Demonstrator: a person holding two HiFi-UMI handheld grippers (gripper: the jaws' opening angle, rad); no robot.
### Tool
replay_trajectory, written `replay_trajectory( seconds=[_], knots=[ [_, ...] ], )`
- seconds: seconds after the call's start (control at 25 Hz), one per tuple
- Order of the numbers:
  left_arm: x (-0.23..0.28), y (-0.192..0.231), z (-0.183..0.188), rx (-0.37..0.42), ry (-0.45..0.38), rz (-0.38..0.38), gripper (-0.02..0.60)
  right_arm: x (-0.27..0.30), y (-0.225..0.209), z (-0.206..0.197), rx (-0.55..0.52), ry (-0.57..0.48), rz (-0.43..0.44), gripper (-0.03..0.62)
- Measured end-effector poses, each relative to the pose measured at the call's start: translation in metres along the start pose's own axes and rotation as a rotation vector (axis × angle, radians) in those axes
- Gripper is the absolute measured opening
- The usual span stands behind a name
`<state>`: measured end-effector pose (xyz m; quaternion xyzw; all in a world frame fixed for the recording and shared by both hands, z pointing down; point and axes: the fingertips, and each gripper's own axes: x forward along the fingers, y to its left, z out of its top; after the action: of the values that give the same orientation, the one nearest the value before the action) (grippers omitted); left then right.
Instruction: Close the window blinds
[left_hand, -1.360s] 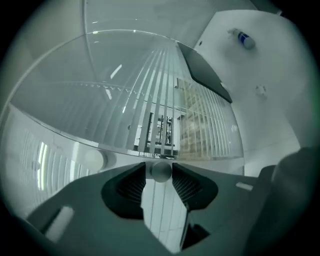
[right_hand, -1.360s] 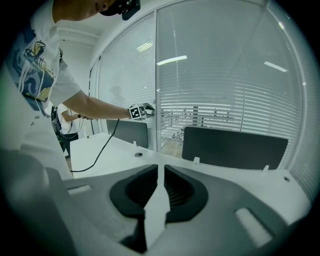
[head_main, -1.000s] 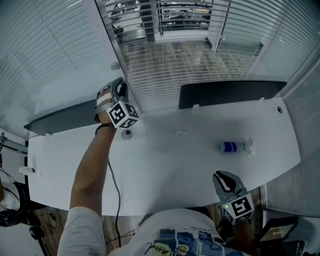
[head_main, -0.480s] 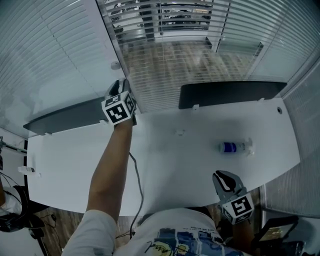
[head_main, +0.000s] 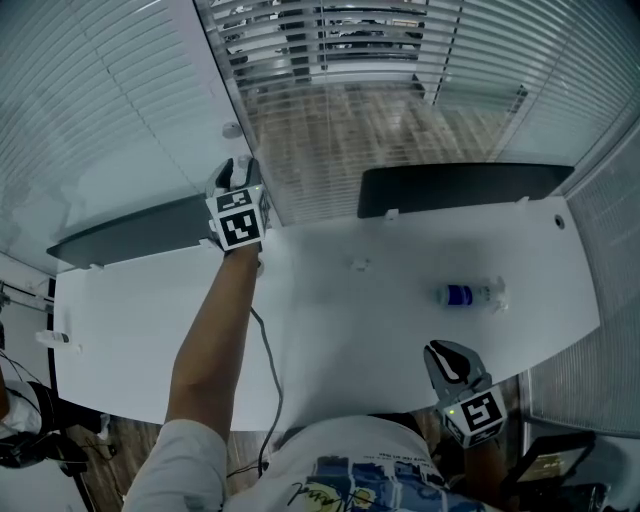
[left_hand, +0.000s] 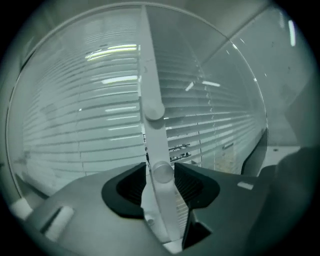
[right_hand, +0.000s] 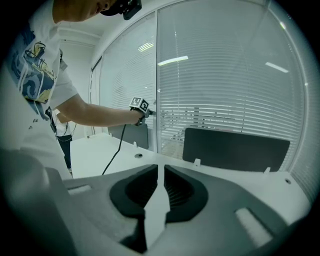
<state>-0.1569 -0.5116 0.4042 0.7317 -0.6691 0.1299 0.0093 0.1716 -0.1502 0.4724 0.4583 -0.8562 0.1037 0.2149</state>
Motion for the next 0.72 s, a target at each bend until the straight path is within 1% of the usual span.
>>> replay_trajectory(
  seconds=[0.04, 0.12, 0.36, 0.52, 0.6, 0.64, 0.72],
  knots=[
    [-0.001, -0.001, 0.001, 0.072, 0.004, 0.005, 0.193, 0.000, 0.000, 0.000, 0.002, -0.001, 0.000, 0.029],
    [-0.003, -0.006, 0.002, 0.217, 0.008, 0.001, 0.202, -0.001, 0.000, -0.002, 0.006, 0.003, 0.000, 0.029],
    [-0.007, -0.018, -0.003, 0.720, 0.015, -0.003, 0.201, -0.004, 0.002, -0.001, 0.002, -0.002, 0.001, 0.029],
    [-0.002, -0.023, -0.007, 1.011, 0.021, 0.003, 0.196, -0.005, 0.003, -0.003, 0.001, 0.005, 0.003, 0.029],
    [0.000, -0.026, -0.009, 1.117, 0.019, 0.001, 0.184, -0.005, 0.003, -0.002, 0.000, 0.007, 0.004, 0.029],
    [0.002, -0.027, -0.010, 1.149, 0.020, -0.001, 0.181, -0.005, 0.003, -0.002, 0.000, 0.009, 0.004, 0.029],
    [0.004, -0.028, -0.011, 1.183, 0.024, -0.008, 0.176, -0.005, 0.003, -0.001, 0.003, 0.010, 0.004, 0.029]
  ],
)
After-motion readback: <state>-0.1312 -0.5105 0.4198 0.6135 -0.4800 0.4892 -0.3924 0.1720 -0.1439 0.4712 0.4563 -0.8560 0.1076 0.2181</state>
